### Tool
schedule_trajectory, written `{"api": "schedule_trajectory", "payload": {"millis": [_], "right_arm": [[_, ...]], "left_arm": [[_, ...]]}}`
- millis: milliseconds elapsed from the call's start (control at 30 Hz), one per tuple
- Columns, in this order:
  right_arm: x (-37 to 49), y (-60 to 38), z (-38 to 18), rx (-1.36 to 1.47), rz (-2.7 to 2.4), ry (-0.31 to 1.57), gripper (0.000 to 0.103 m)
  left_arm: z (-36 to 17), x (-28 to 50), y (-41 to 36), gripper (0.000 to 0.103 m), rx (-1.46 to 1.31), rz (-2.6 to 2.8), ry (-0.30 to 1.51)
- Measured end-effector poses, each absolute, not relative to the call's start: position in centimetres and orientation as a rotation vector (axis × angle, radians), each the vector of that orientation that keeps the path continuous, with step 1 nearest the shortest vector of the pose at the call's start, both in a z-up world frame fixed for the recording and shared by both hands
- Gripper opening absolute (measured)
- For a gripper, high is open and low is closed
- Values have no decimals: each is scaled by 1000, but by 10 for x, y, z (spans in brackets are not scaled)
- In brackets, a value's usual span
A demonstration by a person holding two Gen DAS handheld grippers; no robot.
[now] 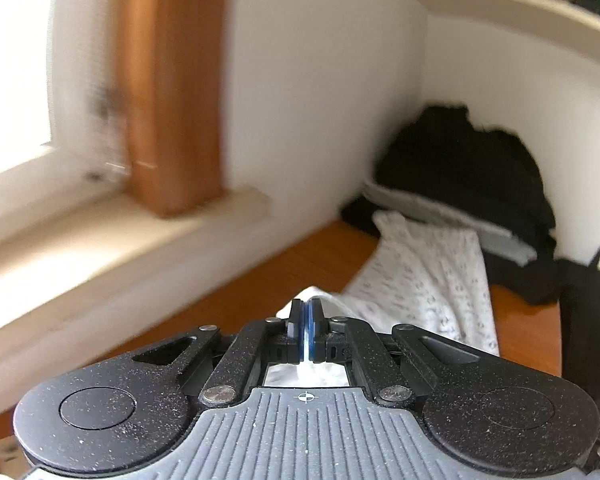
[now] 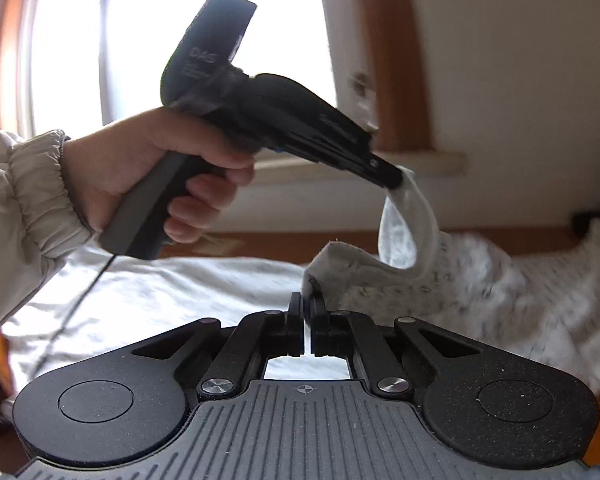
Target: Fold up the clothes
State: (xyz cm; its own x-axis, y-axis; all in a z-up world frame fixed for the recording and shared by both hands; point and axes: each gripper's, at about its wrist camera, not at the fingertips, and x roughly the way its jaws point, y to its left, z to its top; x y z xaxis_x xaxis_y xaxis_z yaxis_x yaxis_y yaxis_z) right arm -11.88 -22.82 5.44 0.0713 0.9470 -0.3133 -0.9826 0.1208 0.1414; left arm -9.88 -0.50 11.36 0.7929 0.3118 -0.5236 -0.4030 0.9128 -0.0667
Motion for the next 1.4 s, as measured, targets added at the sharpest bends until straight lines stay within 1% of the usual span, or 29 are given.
{"api": "schedule_trajectory", "payload": {"millis": [267,433,533,800,967,1100,1133,1200,1233,1267,1333,1367,1400], "right_arm": [[-208,-188,89,-154,1719,266,4],[-263,-153,101,-196,1894,235,4],[-295,-133,105,-226,1976,221,4],[-353,-74,98,-303,2095,246,4],[-380,-34,83,-355,2116,293,4],[-397,-14,69,-416,2108,305,4],[-399,-10,64,-435,2104,321,6],[-400,-5,56,-467,2104,354,12],[-397,-6,52,-474,2106,366,21],[-393,-9,50,-476,2109,364,25],[-383,-18,50,-480,2113,343,27],[-376,-17,51,-482,2105,334,27],[-369,-14,52,-483,2095,328,27]], "left_arm": [[166,-255,7,2,-212,539,454],[185,-345,11,2,-240,642,428],[189,-391,16,2,-257,702,422],[167,-493,48,1,-378,815,380],[141,-534,74,1,-467,867,372],[116,-553,78,2,-517,913,387],[109,-556,81,3,-537,925,392],[96,-564,83,21,-553,971,409],[92,-566,83,23,-555,989,414],[88,-568,84,27,-557,1006,419],[87,-569,80,34,-552,1020,421],[86,-570,78,40,-550,1027,422],[87,-568,75,44,-540,1028,426]]}}
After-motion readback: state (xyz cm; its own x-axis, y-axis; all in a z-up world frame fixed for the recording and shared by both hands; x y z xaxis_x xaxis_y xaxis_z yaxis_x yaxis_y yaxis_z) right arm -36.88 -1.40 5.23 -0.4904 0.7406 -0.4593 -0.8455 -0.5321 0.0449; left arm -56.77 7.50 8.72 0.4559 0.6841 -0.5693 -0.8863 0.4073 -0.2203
